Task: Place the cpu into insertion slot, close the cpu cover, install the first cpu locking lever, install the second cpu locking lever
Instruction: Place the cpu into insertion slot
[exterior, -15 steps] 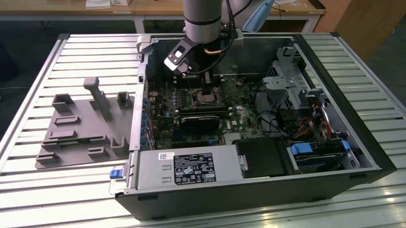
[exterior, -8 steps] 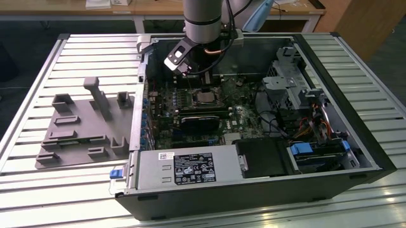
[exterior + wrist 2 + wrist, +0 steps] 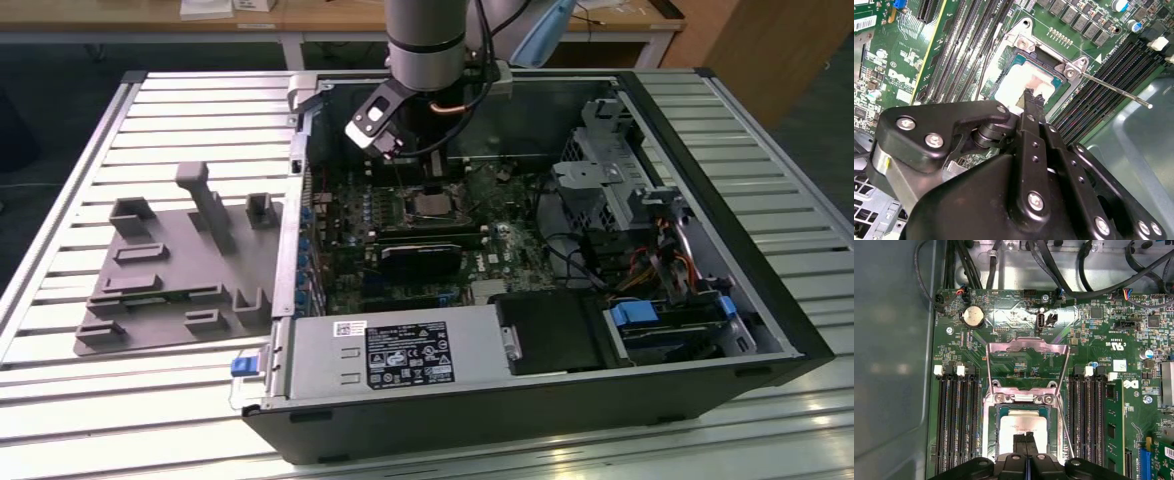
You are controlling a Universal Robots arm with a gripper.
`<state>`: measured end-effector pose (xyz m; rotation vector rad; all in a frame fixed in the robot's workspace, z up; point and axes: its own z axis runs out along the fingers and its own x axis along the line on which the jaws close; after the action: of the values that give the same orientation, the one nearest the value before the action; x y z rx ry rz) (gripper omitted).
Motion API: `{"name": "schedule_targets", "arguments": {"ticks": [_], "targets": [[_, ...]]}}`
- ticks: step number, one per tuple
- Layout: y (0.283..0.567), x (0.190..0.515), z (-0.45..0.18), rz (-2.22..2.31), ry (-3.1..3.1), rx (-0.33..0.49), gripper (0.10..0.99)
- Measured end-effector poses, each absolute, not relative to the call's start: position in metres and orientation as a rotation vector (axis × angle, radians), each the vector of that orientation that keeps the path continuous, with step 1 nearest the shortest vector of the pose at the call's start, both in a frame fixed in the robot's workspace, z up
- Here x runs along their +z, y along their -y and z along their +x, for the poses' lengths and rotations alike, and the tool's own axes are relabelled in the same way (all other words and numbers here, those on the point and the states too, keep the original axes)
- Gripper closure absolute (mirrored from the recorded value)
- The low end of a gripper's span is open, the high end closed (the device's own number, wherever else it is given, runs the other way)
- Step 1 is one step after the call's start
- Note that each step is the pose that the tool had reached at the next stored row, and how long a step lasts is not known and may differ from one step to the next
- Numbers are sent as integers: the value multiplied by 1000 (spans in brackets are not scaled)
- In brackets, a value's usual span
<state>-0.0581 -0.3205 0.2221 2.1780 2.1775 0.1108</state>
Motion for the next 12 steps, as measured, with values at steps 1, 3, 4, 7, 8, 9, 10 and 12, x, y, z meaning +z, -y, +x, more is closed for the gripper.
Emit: {"name": "schedule_targets", "arguments": {"ticks": [1, 3, 4, 7, 8, 9, 10, 12], "targets": [[321, 223, -58, 2178, -2178, 111, 984], [320, 226, -58, 2178, -2177, 111, 984], [320, 228, -58, 2178, -2177, 111, 984], [320, 233, -58, 2178, -2177, 111, 984], [320, 235, -58, 2178, -2177, 111, 984], [320, 235, -58, 2178, -2177, 111, 984], [320, 235, -58, 2178, -2177, 111, 984], [320, 235, -56, 2179, -2177, 111, 984]]}}
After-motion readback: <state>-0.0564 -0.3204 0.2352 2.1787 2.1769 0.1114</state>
